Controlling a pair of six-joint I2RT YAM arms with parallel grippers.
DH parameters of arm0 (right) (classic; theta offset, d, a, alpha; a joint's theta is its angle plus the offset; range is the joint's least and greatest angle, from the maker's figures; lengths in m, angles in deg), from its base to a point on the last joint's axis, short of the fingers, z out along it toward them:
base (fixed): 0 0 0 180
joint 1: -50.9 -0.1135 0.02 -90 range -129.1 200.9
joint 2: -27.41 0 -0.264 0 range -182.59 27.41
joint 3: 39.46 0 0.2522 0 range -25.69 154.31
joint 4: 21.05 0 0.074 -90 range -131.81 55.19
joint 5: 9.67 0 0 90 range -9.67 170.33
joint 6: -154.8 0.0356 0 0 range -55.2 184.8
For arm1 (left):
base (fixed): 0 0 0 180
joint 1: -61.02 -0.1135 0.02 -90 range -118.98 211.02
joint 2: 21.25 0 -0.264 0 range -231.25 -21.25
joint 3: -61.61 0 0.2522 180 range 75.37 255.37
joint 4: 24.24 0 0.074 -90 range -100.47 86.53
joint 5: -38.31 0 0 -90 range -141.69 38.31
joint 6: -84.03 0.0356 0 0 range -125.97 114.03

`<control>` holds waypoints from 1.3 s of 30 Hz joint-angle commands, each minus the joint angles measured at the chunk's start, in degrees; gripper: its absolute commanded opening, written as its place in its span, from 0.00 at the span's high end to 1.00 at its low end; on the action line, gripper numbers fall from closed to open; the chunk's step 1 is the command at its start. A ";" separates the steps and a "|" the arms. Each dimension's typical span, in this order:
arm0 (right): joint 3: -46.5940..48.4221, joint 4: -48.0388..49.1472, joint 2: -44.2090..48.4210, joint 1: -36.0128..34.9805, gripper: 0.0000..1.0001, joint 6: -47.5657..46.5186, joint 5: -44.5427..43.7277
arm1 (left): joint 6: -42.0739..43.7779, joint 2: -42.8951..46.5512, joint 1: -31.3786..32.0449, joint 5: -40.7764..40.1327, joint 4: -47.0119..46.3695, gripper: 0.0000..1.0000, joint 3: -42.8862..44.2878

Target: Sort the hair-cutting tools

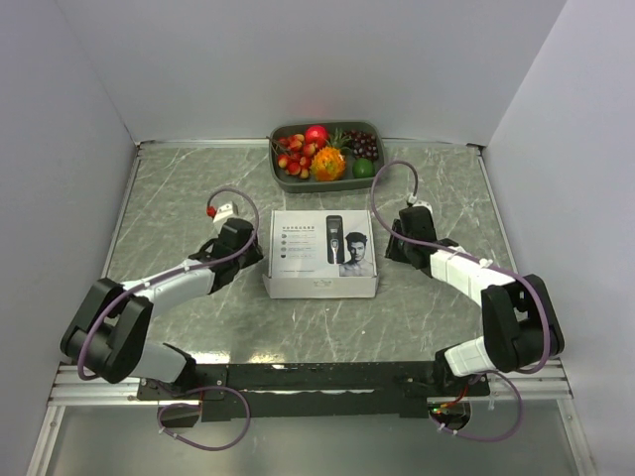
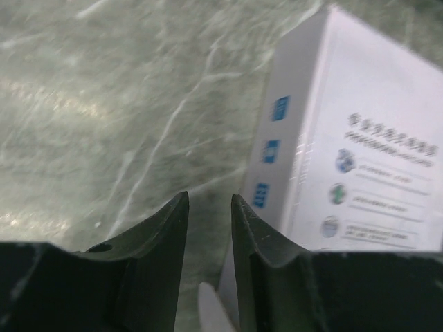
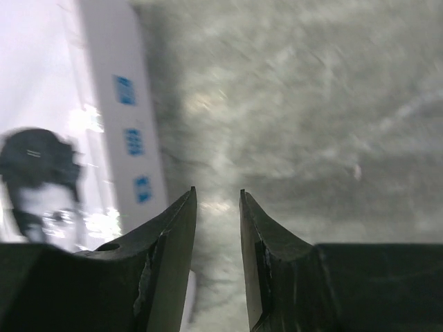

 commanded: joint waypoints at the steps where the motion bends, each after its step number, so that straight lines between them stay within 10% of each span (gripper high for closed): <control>1: 0.03 -4.50 -0.72 0.45 0.60 2.07 -3.84 | -1.16 1.61 -0.61 -2.70 2.30 0.61 -2.53; 39: -3.31 -2.04 -0.64 -3.50 0.60 1.11 6.01 | -0.37 3.45 -0.26 8.47 1.25 0.61 -6.75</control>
